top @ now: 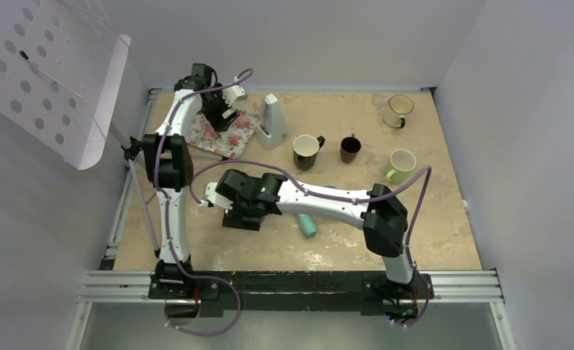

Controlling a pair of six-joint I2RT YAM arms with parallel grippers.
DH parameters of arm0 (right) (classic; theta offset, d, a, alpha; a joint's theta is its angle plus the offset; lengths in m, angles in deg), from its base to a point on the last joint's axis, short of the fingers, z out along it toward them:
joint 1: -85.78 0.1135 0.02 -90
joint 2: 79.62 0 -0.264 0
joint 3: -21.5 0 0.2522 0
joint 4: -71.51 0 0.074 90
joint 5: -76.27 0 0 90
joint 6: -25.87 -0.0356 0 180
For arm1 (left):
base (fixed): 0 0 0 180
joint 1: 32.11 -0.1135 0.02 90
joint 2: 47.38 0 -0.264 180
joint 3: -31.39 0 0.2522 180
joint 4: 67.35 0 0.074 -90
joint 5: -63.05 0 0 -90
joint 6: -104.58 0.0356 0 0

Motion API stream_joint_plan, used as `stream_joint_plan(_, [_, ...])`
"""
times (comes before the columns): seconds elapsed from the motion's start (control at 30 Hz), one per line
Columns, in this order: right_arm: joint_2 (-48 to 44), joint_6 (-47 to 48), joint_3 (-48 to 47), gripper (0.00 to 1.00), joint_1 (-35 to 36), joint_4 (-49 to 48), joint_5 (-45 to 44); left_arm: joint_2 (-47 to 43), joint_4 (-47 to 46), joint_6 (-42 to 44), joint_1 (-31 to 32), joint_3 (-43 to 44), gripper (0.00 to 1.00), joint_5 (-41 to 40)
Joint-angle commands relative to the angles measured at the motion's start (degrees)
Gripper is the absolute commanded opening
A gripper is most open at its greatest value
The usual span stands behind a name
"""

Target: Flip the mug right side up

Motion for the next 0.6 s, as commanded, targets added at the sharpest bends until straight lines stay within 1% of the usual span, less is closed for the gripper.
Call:
stream_joint_plan(0.0, [-6.7,-3.9,-1.1,0.99,-1.0,-8.6,-2.0,-6.2,-11.3,-6.0,-0.6,-0.7,0.97,-2.8])
stream_joint_plan(0.07, [-7.0,-4.4,-0.6,0.99,-1.0,-9.0,-2.5,-4.5,-16.0,-5.8,-0.6,1.7,1.00,-9.7])
stream_joint_plan(0.13, [-7.3,-5.1,-0.1,0.99,-1.0,-9.1,-3.3,-2.3,-20.6,-3.7,-0.6,3.2,1.00,-16.5])
stream_joint_plan(0.2, [-7.7,-5.8,0.3,0.99,-1.0,-9.1,-4.5,-0.7,-26.5,-0.5,-0.7,3.0,1.00,-21.0])
stream_joint_plan(0.37, [-8.8,-6.7,1.5,0.99,-1.0,-10.5,-6.0,2.5,-32.4,6.2,-0.9,2.4,1.00,-24.1])
stream_joint_plan(0.47, [-9.0,-7.2,1.3,0.99,-1.0,-10.6,-7.1,5.3,-35.1,7.4,-1.5,4.6,1.00,-25.9])
stream_joint_plan(0.57, [-9.3,-7.3,1.2,0.99,-1.0,-10.3,-7.5,7.1,-34.6,7.5,-2.3,6.6,1.00,-25.3])
